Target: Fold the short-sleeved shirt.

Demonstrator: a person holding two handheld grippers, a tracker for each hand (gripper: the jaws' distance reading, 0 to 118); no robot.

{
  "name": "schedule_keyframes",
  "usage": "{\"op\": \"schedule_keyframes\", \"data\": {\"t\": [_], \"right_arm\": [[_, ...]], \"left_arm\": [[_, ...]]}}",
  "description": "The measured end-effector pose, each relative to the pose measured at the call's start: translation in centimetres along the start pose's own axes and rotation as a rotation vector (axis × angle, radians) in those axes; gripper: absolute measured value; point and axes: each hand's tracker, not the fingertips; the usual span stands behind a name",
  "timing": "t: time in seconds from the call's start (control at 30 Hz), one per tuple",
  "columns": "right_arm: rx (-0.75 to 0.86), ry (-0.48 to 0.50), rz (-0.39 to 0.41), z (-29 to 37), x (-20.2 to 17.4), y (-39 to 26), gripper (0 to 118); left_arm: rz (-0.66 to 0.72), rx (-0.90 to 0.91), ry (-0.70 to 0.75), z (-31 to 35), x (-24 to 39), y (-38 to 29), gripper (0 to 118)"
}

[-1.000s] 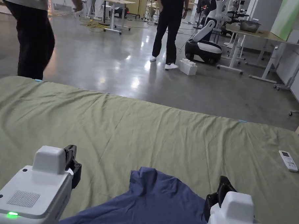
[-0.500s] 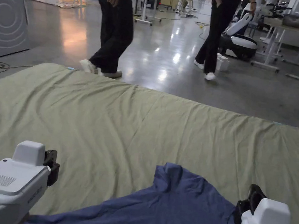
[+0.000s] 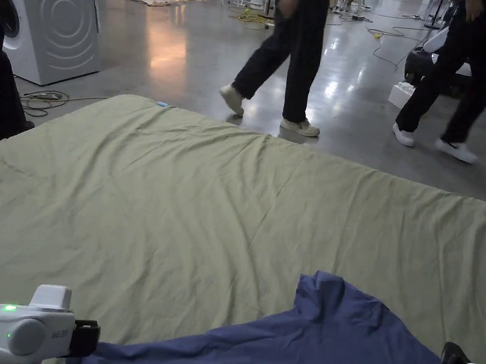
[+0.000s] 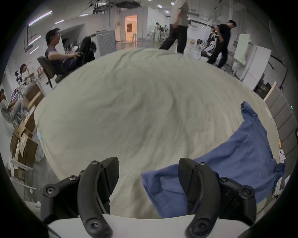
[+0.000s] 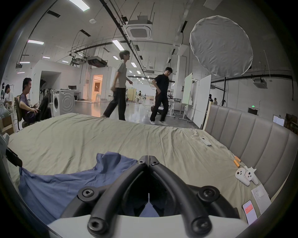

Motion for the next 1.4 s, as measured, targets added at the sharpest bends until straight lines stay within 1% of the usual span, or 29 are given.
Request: {"op": "schedule_keyframes", "data": {"t": [0.03,0.2,0.27,0.3,0.4,0.43,0.47,0.5,0.53,0.6,0.7,0.73,0.77,0.8,0.83,0.87,0.9,0.93,0.97,1.03,1.07,1.1,1.13,1.17,1.23,1.3,1.33,1.37,1.4], "right_arm": [[0.064,0.017,-0.047,0.1,0.1,-0.3,0],[0.020,0.024,-0.024,-0.4,-0.3,-1.1,0],[0.008,0.028,-0.017,-0.8,-0.4,-1.3,0],[0.003,0.029,-0.015,-0.9,-0.5,-1.3,0],[-0.024,0.045,-0.016,-1.7,-0.8,-1.7,0],[-0.031,0.050,-0.018,-2.0,-0.9,-1.7,0],[-0.040,0.056,-0.023,-2.4,-1.0,-1.6,0],[-0.054,0.069,-0.030,-3.1,-1.1,-1.7,0],[-0.064,0.081,-0.033,-3.7,-1.2,-1.7,0],[-0.101,0.116,-0.040,-5.7,-1.2,-1.4,0],[-0.201,0.177,-0.022,-9.9,-1.1,-0.8,1],[-0.228,0.192,-0.028,-11.5,-1.0,-0.7,4],[-0.247,0.197,-0.019,-13.3,-0.8,-0.5,16],[-0.314,0.218,-0.002,-15.5,-0.8,-0.5,38],[-0.344,0.197,0.006,-17.2,-0.5,-0.4,64],[-0.375,0.202,0.013,-19.5,-0.3,-0.4,73],[-0.431,0.233,0.029,-21.6,-0.1,-0.6,74],[-0.451,0.227,0.036,-23.1,-0.1,-0.8,74],[-0.453,0.221,0.074,-24.5,-0.2,-0.7,74],[-0.514,0.230,0.150,-27.6,-0.5,-1.1,76],[-0.528,0.238,0.168,-28.7,-0.7,-1.4,79],[-0.546,0.267,0.166,-28.6,-1.2,-1.1,82],[-0.555,0.270,0.156,-29.3,-1.4,-1.2,84],[-0.554,0.263,0.150,-29.7,-1.7,-1.4,84],[-0.595,0.295,0.149,-31.6,-2.0,-2.1,84],[-0.641,0.335,0.183,-32.4,-2.6,-2.8,84],[-0.636,0.330,0.192,-32.5,-2.8,-3.1,84],[-0.630,0.330,0.191,-32.5,-3.0,-3.0,83],[-0.619,0.334,0.180,-32.4,-2.9,-2.8,75]], "left_arm": [[0.001,-0.029,0.004,-0.6,0.0,-0.2,77],[0.037,-0.067,0.016,-0.9,0.6,-1.5,76],[0.035,-0.065,0.014,-0.6,1.3,-2.1,70],[0.007,-0.051,0.030,-0.3,1.9,-2.3,68],[-0.038,-0.034,0.030,-1.3,1.8,-1.5,47],[-0.057,-0.028,0.024,-1.1,2.1,-1.6,31],[-0.069,-0.016,0.016,-1.0,2.5,-1.6,18],[-0.075,-0.016,0.005,-0.9,2.9,-1.7,11],[-0.081,-0.017,0.004,-0.8,3.1,-1.8,8],[-0.105,-0.010,0.021,-0.5,3.5,-1.8,6],[-0.113,0.001,0.009,-1.8,2.3,-1.2,6],[-0.107,0.011,0.000,-1.4,2.1,-1.1,6],[-0.099,0.015,-0.012,-2.6,1.6,-1.2,6],[-0.086,0.026,-0.013,-2.6,1.3,-1.1,6],[-0.073,0.033,-0.016,-2.4,1.0,-0.9,6],[-0.059,0.043,-0.024,-2.2,0.7,-0.7,6],[-0.049,0.057,-0.029,-1.8,1.0,-1.1,6],[-0.047,0.057,-0.027,-1.7,1.0,-1.1,6],[-0.047,0.058,-0.026,-1.6,0.9,-0.9,6],[-0.048,0.072,-0.023,-1.1,1.3,-0.9,6],[-0.048,0.075,-0.023,-1.0,1.3,-0.8,6],[-0.049,0.076,-0.021,-1.0,1.3,-0.6,6],[-0.049,0.078,-0.019,-1.0,1.3,-0.5,6],[-0.049,0.077,-0.015,-1.0,1.4,-0.5,6],[-0.047,0.072,-0.013,-1.2,1.5,-0.5,6],[-0.047,0.068,-0.009,-1.5,1.6,-0.7,6],[-0.046,0.064,-0.006,-1.7,1.6,-0.8,6],[-0.049,0.063,-0.004,-1.8,1.7,-0.8,6],[-0.053,0.061,-0.001,-1.9,1.7,-0.7,6]]}}
